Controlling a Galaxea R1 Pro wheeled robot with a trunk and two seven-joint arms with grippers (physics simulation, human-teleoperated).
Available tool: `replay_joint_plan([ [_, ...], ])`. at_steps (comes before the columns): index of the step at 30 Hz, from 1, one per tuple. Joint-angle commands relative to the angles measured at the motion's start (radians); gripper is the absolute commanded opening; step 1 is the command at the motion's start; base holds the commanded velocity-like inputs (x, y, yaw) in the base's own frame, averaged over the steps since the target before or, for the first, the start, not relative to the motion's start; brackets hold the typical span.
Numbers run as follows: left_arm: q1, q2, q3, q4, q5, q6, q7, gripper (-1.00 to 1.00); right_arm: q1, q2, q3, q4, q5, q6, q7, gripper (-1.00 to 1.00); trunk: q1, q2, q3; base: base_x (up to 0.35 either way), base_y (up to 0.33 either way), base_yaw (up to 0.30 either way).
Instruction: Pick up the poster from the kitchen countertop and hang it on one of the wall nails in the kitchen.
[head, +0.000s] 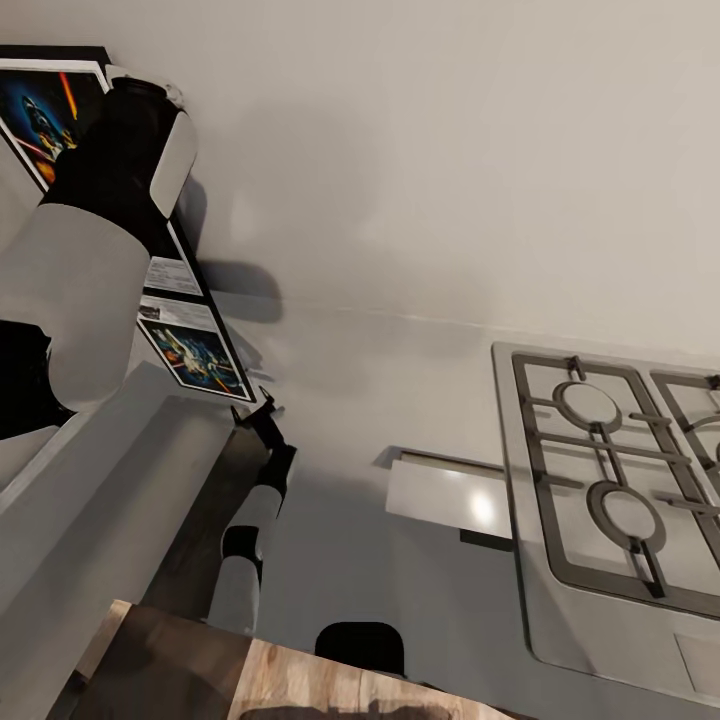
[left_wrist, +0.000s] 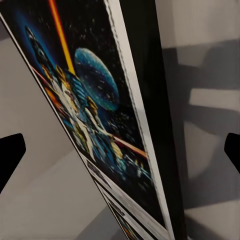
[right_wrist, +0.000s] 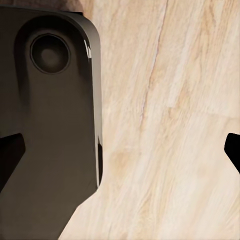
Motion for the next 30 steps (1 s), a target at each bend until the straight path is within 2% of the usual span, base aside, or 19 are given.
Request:
replay_joint_plan([
  [1, -0.001, 0.001, -0.005, 0.0, 0.005, 0.006, 0.006, 1.0, -0.001, 0.001, 0.001, 0.004, 0.001, -0.006, -0.002, 1.0, 0.0, 0.0, -0.001, 0.0, 0.0, 0.0],
  [30, -0.02, 0.003, 0.001, 0.0, 0.006, 0.006, 0.005, 1.0, -0.001, 0.004, 0.001, 0.004, 0.0, -0.007, -0.003, 1.0, 0.0, 0.0, -0.021, 0.0, 0.0, 0.0],
])
